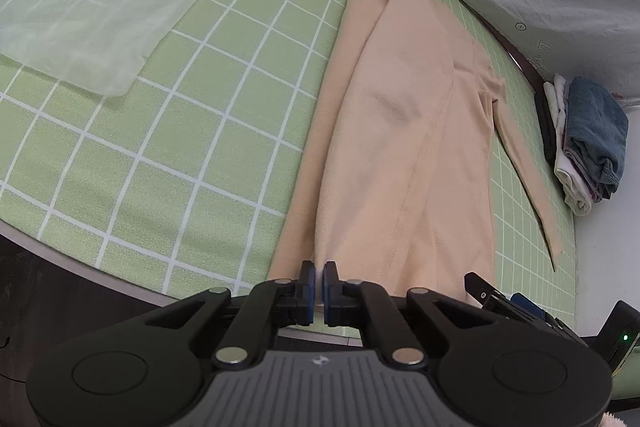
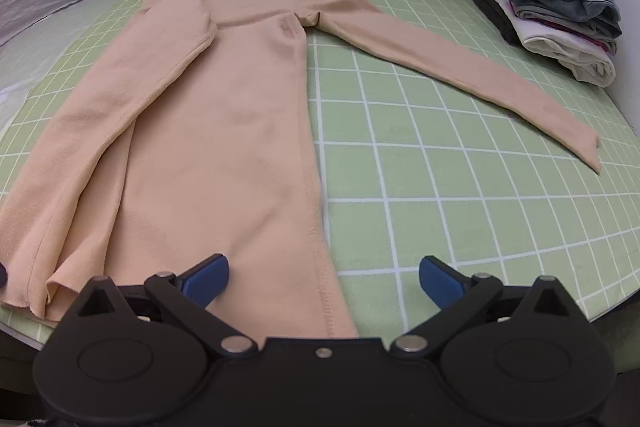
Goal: Fold clothes
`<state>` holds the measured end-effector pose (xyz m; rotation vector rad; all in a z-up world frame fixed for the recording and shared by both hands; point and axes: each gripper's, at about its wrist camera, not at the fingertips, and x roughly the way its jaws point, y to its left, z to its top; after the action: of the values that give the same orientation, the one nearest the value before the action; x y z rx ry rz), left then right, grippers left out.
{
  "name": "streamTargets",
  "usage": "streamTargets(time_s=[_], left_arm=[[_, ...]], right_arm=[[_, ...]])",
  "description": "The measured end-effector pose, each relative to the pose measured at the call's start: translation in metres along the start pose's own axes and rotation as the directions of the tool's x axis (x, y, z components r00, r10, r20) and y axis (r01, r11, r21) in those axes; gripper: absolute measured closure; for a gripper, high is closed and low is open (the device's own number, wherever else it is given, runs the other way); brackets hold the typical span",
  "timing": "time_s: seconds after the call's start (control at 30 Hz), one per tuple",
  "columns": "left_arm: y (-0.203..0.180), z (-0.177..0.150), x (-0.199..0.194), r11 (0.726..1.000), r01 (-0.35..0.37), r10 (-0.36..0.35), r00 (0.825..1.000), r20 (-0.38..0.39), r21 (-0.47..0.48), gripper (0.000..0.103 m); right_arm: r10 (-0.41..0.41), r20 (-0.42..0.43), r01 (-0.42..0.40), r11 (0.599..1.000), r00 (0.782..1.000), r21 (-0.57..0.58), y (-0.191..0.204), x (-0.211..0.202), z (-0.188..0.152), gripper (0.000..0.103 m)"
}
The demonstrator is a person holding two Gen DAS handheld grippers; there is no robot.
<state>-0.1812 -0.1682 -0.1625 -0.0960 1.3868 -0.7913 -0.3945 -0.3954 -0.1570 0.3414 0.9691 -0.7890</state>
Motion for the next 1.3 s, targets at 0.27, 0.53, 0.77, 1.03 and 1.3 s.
streamTargets(time_s=[0.27,0.53,0.77,1.03,1.3], left_arm=[[-0.015,0.011,-0.008,0.989,-0.113,0.106,0.991,0.079,0.099,0.076],[-0.033,0.031,-0.003,0.942,-0.276,0.245,0.955,0.167,0.192,0.049],[-0.049,0.051,0.011,0.913,-0.34,0.296,0.933,0.207,0.225,0.033],[-0.075,0.087,0.047,0.893,-0.372,0.324,0.922,0.213,0.253,0.02],[-0.109,0.14,0.093,0.857,-0.383,0.325,0.921,0.216,0.345,0.016]], right_arm=[[0.041,-0.031,-0.039,0.997,0.999,0.071,-0.006,0.008,0.006,0.0],[0.041,-0.033,-0.036,0.99,0.999,0.135,-0.021,0.021,0.02,0.0],[0.011,-0.003,-0.01,0.973,1.0,0.231,-0.052,0.037,0.039,0.0],[-0.104,0.004,0.094,0.912,0.995,0.399,-0.102,0.061,0.062,0.0],[-0.251,-0.02,0.228,0.838,0.968,0.495,-0.141,0.089,0.086,0.0]])
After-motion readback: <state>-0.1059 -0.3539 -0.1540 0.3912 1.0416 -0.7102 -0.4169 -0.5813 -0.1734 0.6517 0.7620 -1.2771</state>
